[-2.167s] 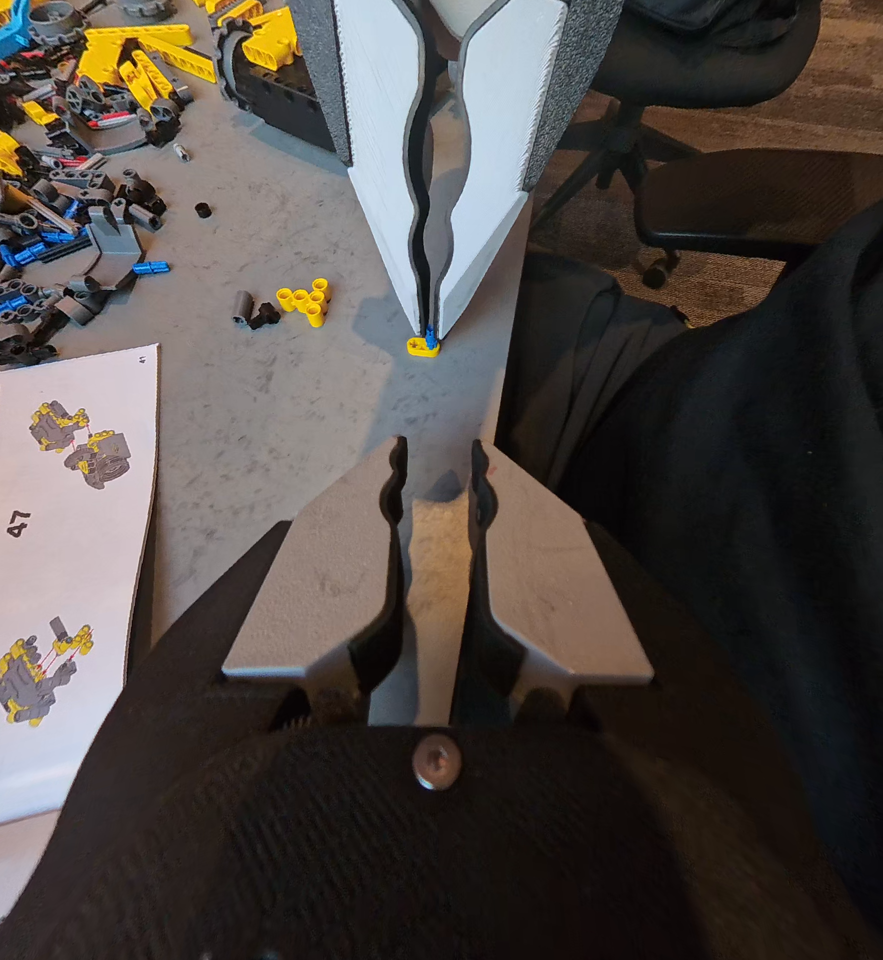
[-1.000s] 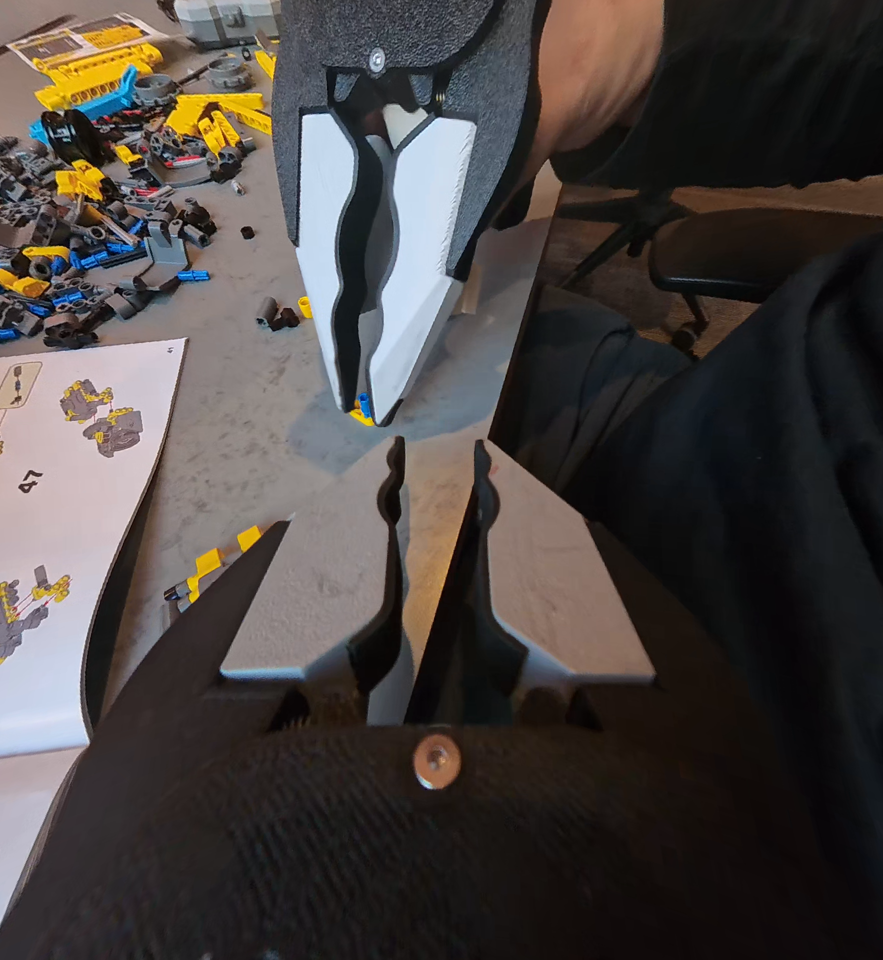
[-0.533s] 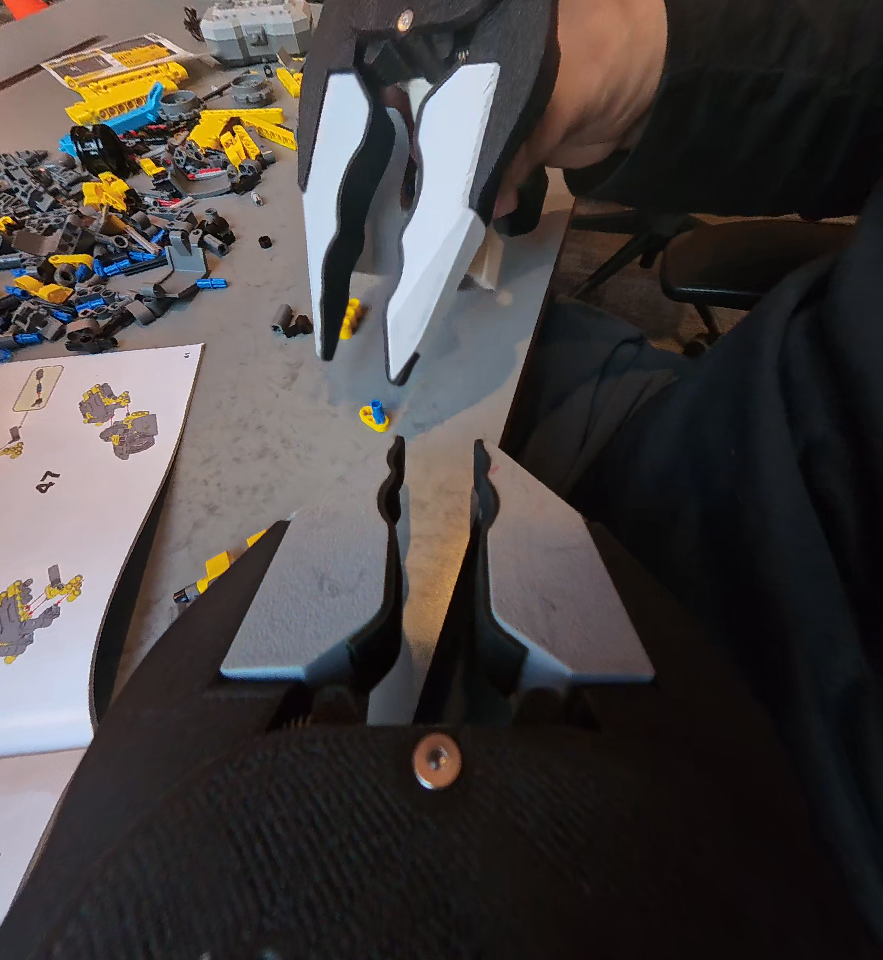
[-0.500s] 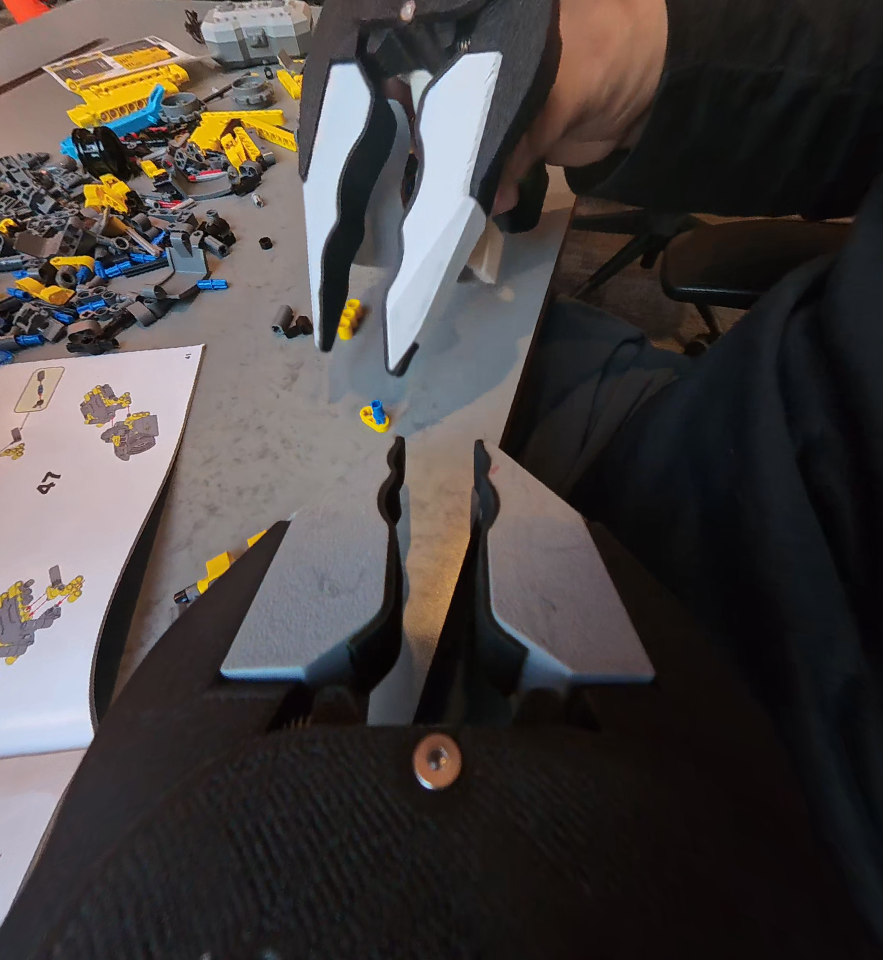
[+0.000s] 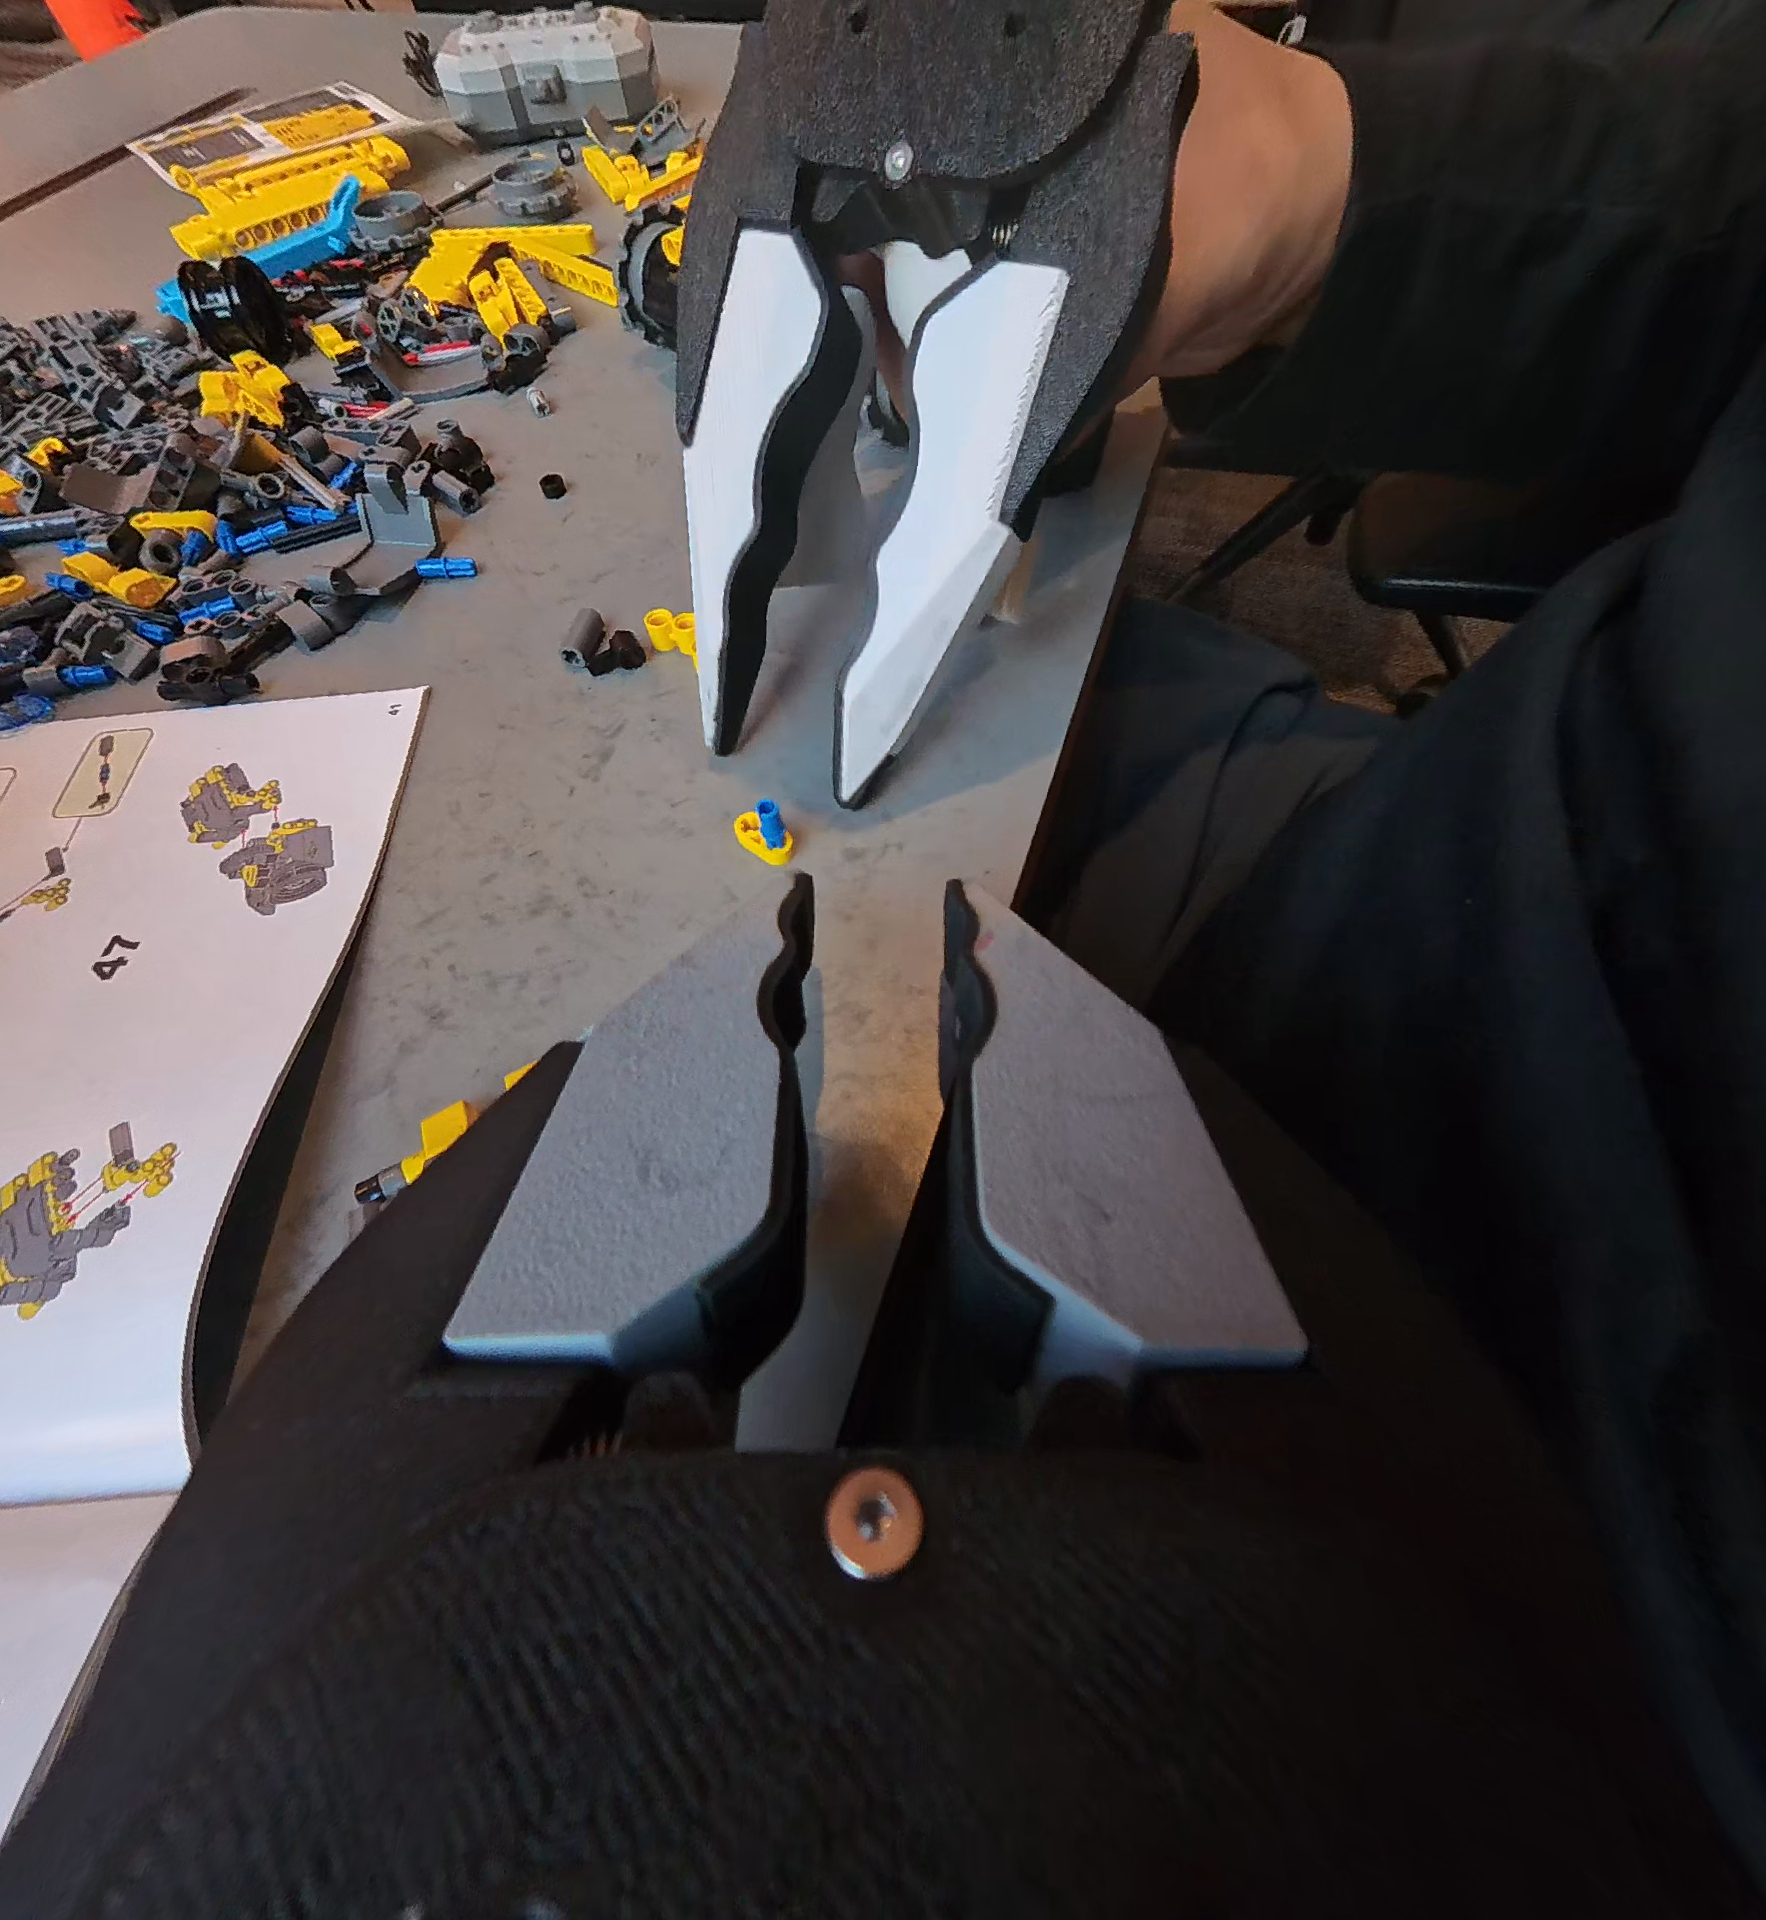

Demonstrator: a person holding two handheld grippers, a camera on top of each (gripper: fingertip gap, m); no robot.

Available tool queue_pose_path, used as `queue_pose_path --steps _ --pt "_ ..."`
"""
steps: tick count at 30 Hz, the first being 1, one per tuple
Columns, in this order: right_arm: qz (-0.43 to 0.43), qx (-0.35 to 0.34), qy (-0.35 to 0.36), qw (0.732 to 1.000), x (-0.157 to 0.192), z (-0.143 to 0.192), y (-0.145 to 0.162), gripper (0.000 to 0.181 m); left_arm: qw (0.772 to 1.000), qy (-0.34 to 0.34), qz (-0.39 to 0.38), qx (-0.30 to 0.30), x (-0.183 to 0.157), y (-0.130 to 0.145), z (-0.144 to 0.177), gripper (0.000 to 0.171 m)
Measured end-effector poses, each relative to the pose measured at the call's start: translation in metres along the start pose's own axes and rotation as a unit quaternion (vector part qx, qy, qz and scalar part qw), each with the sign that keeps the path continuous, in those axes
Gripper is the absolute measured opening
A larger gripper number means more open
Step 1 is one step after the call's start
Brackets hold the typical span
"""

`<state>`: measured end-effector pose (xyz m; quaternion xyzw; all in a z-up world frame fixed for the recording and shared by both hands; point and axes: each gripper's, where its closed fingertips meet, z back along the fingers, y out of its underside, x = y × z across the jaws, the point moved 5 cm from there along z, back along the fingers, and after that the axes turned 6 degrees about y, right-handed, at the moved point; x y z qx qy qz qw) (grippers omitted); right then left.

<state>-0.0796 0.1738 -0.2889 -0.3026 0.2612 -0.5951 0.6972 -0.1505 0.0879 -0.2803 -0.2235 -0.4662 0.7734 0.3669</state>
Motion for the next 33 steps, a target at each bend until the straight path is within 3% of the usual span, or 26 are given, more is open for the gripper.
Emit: queue_pose_path --steps 7,12,25,33 --pt "-0.035 -0.045 0.069 0.996 -0.017 0.014 -0.004 0.020 1.000 0.001 -0.008 -0.006 -0.001 0.000 0.001 0.021" --pt "-0.076 0.009 0.160 0.984 -0.042 0.019 0.003 0.015 1.000 0.003 -0.012 -0.011 -0.002 0.000 0.002 0.021" --pt "-0.077 0.050 0.134 0.987 -0.045 0.000 -0.001 0.006 1.000 0.007 -0.019 -0.017 -0.004 -0.001 0.003 0.020" --pt "-0.052 0.014 0.096 0.994 -0.022 -0.001 -0.012 0.006 1.000 0.011 -0.009 -0.026 -0.003 -0.002 0.004 0.020"
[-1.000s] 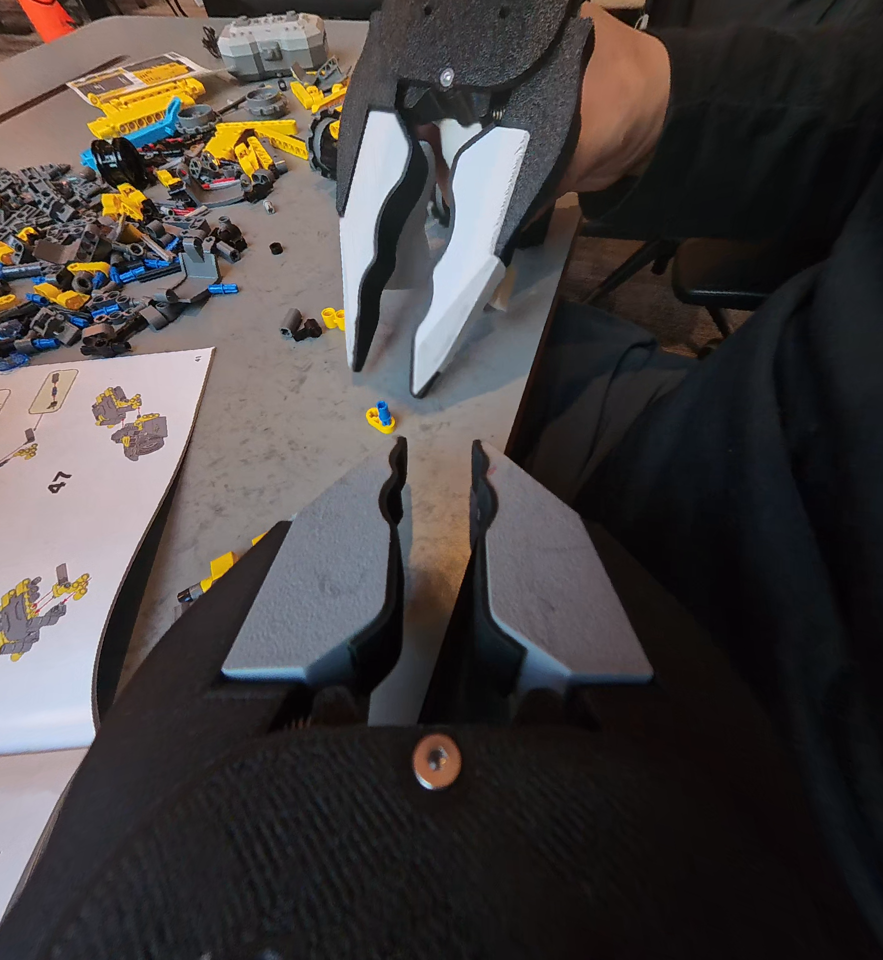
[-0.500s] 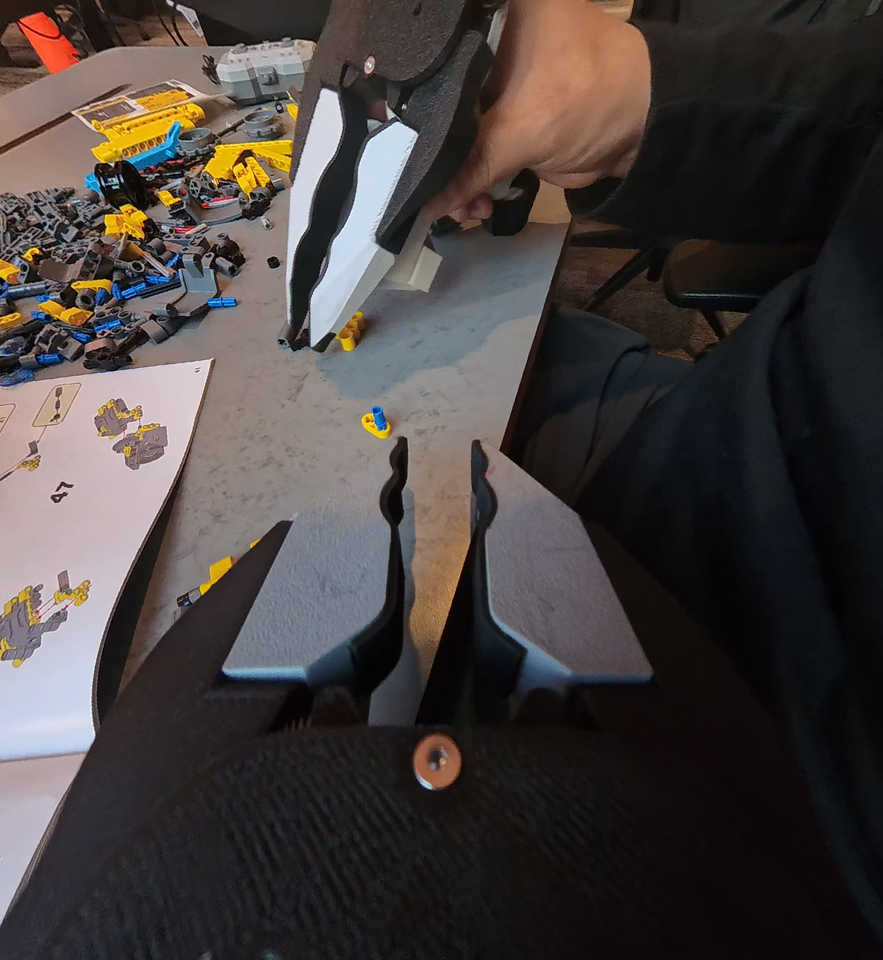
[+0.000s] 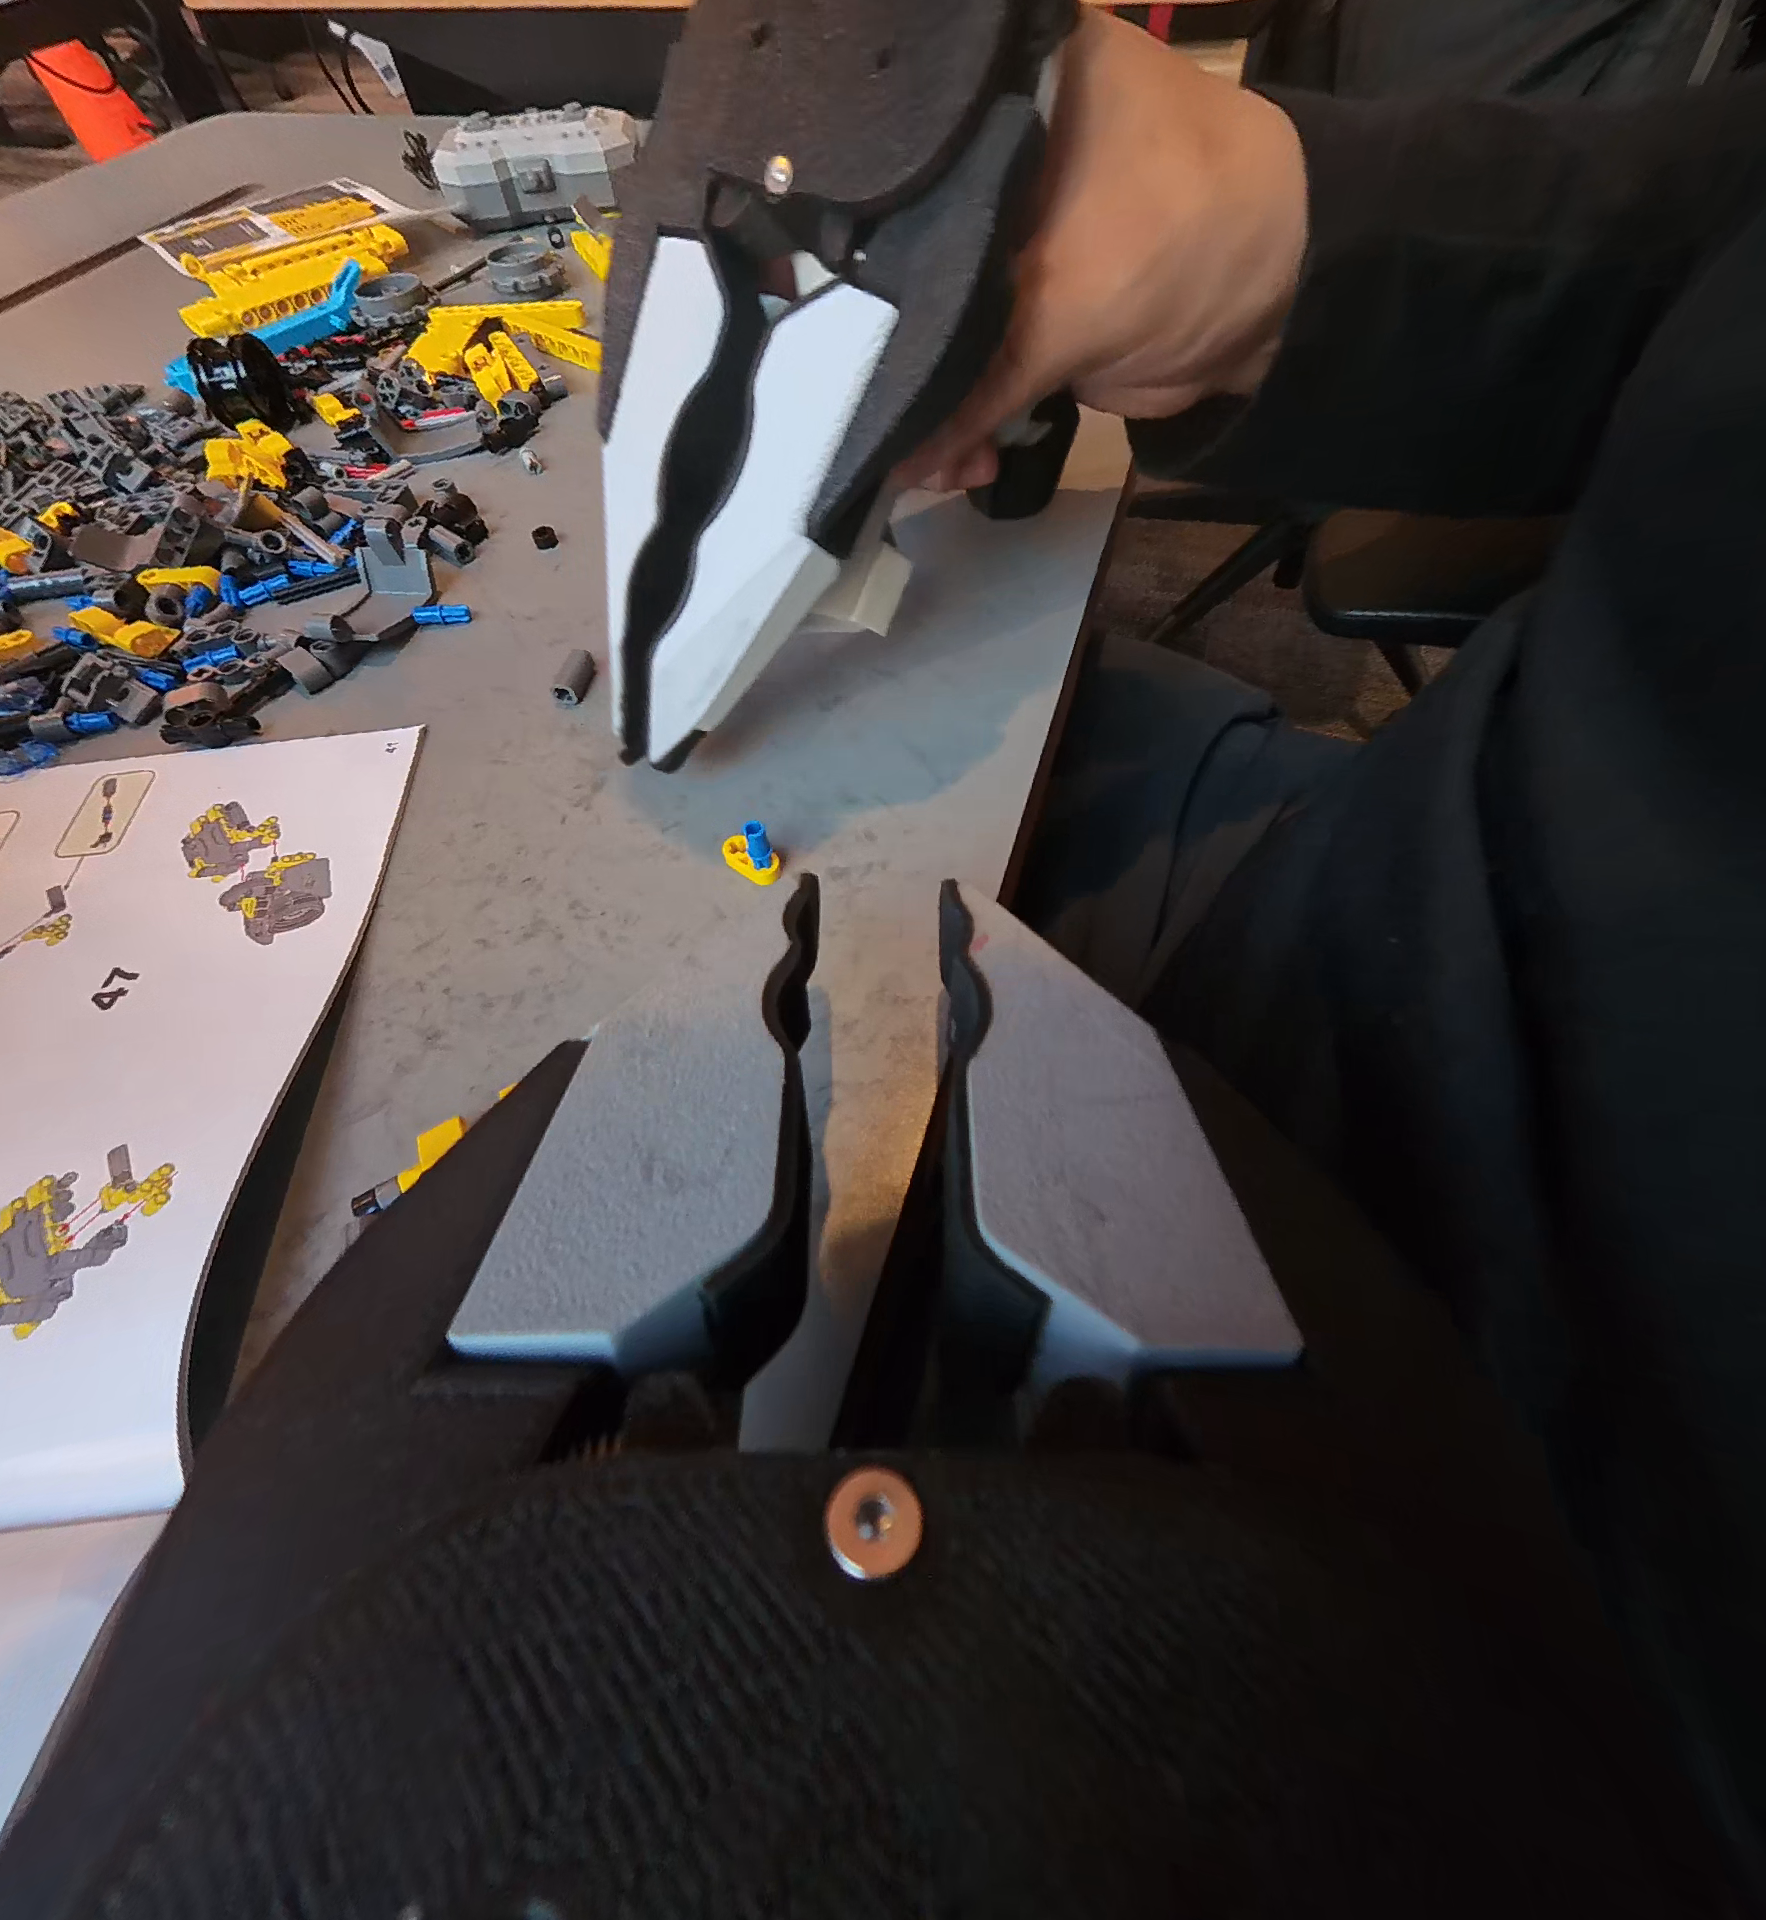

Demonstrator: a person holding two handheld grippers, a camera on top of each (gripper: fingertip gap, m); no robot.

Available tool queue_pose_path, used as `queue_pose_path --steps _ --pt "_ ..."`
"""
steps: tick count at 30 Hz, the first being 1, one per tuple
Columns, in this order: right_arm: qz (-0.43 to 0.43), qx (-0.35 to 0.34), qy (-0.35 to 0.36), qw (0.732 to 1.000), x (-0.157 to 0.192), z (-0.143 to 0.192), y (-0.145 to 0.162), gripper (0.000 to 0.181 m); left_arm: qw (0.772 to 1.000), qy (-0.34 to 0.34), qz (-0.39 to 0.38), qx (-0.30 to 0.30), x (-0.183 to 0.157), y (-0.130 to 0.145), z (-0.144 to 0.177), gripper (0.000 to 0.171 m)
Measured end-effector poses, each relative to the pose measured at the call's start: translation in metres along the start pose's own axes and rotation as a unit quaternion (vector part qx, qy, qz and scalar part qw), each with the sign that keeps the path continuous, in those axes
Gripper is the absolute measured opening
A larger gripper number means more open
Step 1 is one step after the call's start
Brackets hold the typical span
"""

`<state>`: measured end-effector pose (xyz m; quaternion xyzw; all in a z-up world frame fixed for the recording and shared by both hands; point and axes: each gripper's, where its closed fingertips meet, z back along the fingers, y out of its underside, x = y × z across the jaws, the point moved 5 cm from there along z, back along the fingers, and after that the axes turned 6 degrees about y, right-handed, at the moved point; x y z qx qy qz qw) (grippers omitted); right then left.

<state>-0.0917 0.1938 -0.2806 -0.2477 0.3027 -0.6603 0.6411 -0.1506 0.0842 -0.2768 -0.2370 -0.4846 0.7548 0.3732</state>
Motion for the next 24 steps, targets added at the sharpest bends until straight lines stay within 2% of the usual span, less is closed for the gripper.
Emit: queue_pose_path --steps 13,16,24 --pt "-0.036 -0.031 -0.013 0.999 0.000 0.001 0.004 0.006 1.000 -0.001 0.009 -0.002 0.001 -0.002 -0.001 0.020" --pt "-0.040 -0.038 -0.012 0.998 0.000 0.005 0.005 0.006 1.000 -0.008 0.019 0.014 0.004 -0.006 0.000 0.020" --pt "-0.069 -0.048 -0.062 0.995 0.004 0.015 0.001 0.006 0.989 -0.071 -0.098 0.089 0.024 -0.027 0.003 0.015"
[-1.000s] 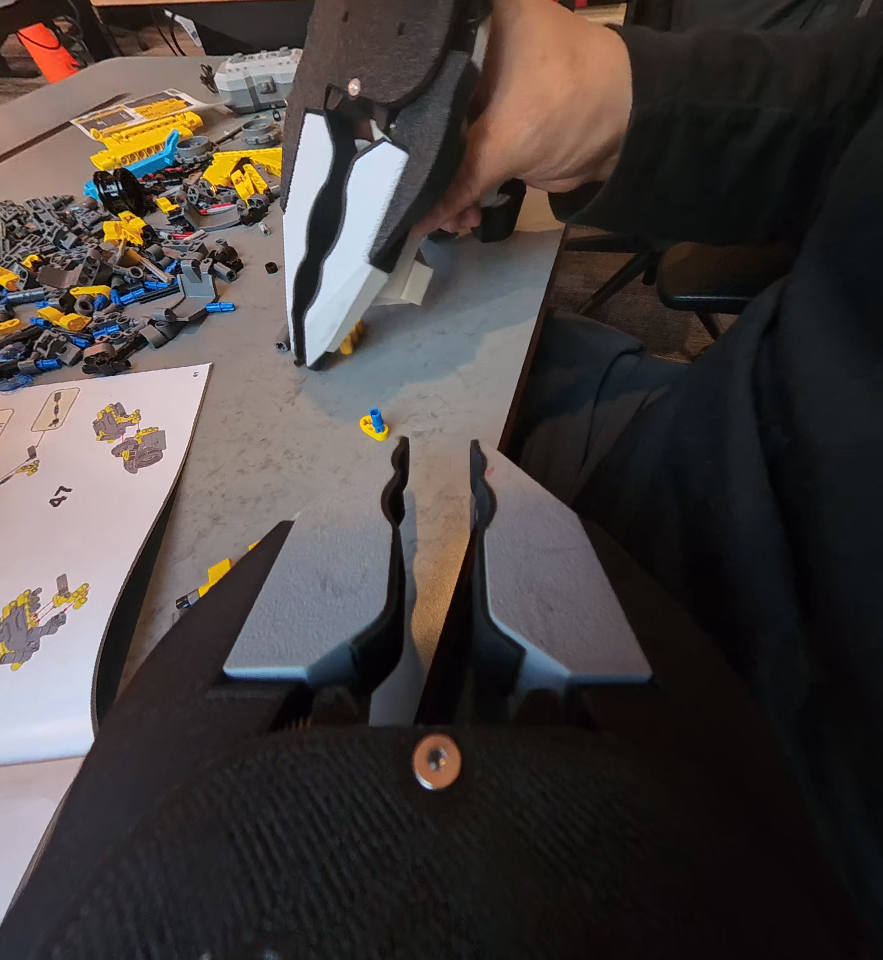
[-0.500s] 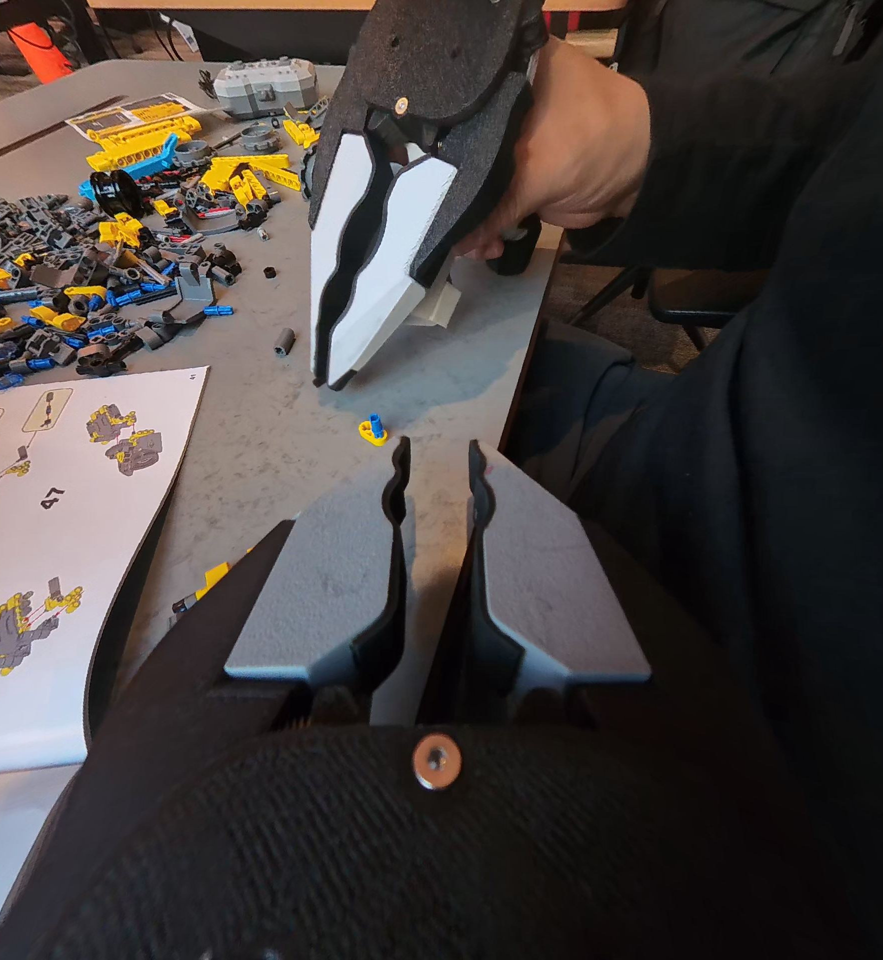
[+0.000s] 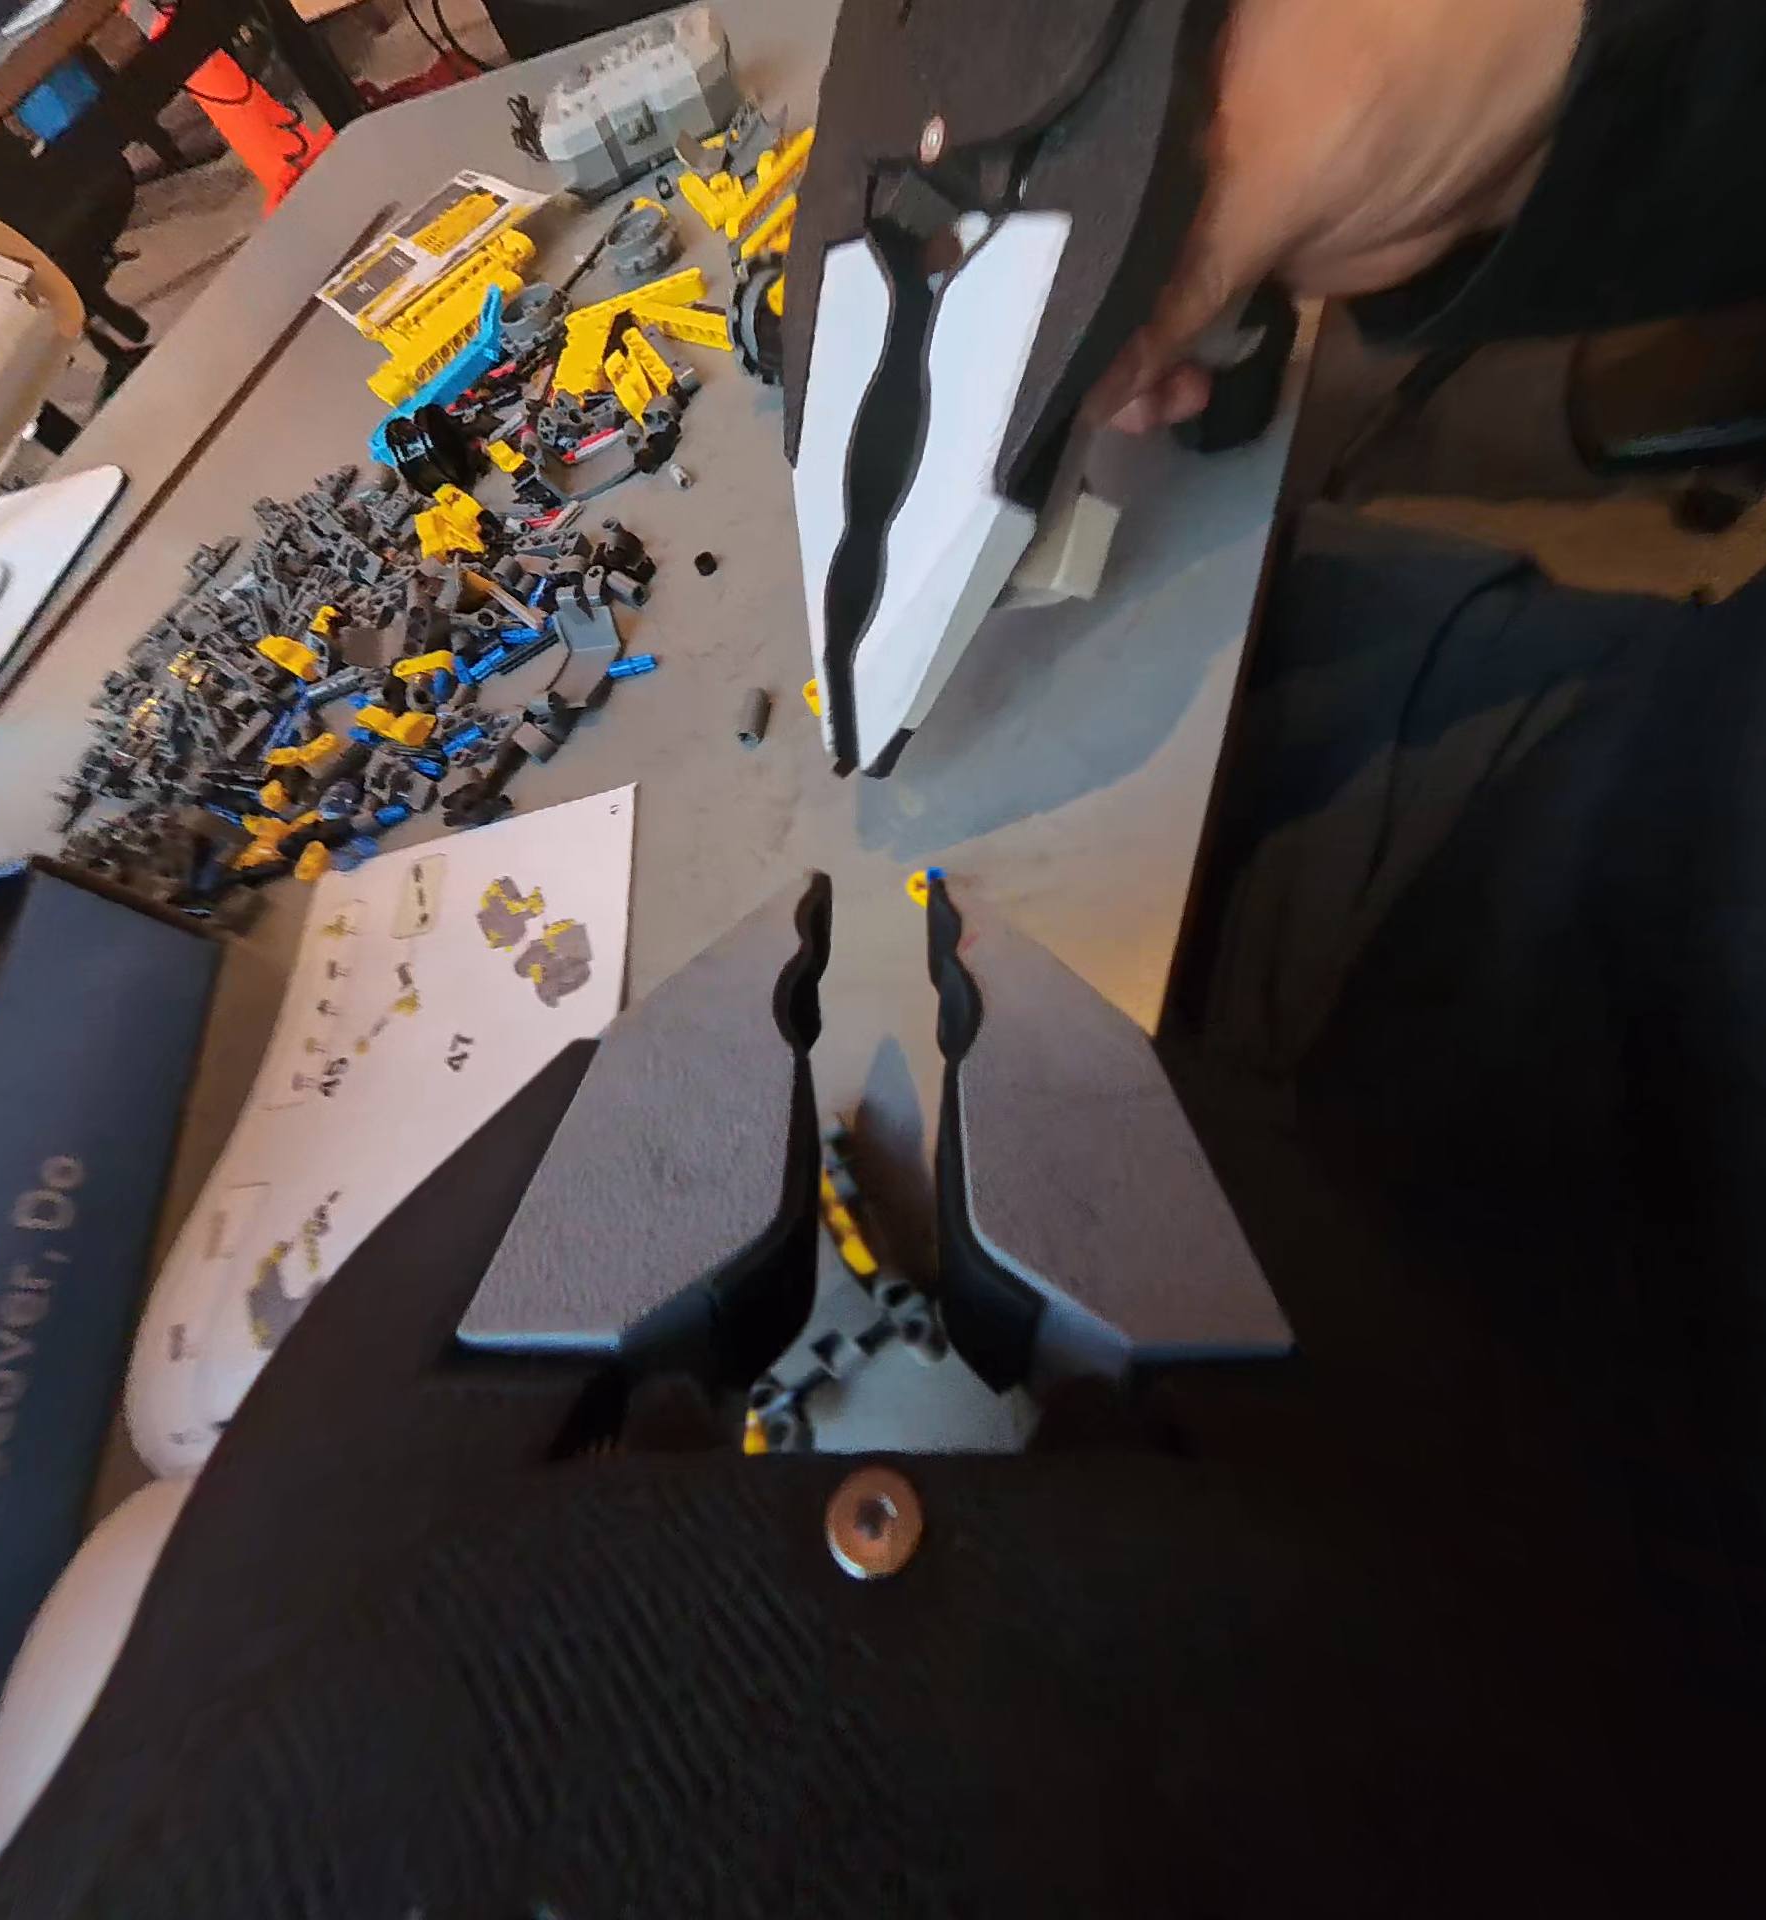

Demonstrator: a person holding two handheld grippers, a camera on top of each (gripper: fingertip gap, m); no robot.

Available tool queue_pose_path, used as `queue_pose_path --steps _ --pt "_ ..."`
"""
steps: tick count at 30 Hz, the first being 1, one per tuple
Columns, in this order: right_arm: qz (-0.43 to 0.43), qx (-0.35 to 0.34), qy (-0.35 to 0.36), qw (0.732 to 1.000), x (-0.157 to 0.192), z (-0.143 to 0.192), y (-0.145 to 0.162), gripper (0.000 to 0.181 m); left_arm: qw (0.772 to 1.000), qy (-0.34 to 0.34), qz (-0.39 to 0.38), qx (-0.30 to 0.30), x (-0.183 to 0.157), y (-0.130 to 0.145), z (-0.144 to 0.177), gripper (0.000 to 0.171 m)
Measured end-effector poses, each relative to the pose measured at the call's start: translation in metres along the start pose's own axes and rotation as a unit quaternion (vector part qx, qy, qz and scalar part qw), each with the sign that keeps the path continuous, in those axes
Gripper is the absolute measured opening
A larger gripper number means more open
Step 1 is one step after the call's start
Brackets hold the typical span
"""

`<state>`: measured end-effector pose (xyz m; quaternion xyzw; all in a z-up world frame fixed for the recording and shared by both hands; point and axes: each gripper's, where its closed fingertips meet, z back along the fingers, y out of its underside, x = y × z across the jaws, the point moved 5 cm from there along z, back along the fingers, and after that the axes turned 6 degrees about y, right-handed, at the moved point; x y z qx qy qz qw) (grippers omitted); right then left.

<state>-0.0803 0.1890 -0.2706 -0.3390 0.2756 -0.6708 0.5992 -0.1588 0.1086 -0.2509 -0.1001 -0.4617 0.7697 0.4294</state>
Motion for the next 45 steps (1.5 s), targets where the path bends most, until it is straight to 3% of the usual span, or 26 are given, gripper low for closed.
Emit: queue_pose_path --steps 4,10,22,28,35,41,45 --pt "-0.022 -0.007 -0.046 0.999 0.009 0.009 -0.004 0.006 0.997 -0.006 -0.056 0.045 0.008 0.002 -0.009 0.016" --pt "-0.044 -0.012 -0.095 0.994 0.023 0.017 -0.008 0.006 0.989 0.017 -0.143 0.040 -0.007 -0.010 -0.021 0.018" --pt "-0.147 -0.028 -0.185 0.971 0.029 0.021 -0.014 0.007 0.972 -0.052 -0.230 0.006 -0.013 -0.021 -0.018 0.001" --pt "-0.168 -0.031 -0.191 0.967 0.027 0.016 -0.013 0.007 0.975 -0.057 -0.216 0.002 -0.011 -0.016 -0.018 0.000" --pt "-0.101 -0.043 -0.128 0.986 0.023 0.018 -0.015 0.017 0.994 -0.021 -0.102 -0.024 -0.005 -0.011 -0.015 0.000" --pt "-0.017 -0.077 -0.091 0.993 0.027 0.020 -0.023 0.019 0.998 0.015 0.004 -0.066 0.001 -0.012 -0.012 0.000" --pt "-0.012 -0.070 -0.061 0.996 0.019 0.017 -0.019 0.018 0.998 -0.052 -0.013 -0.019 0.021 0.000 -0.008 0.000"
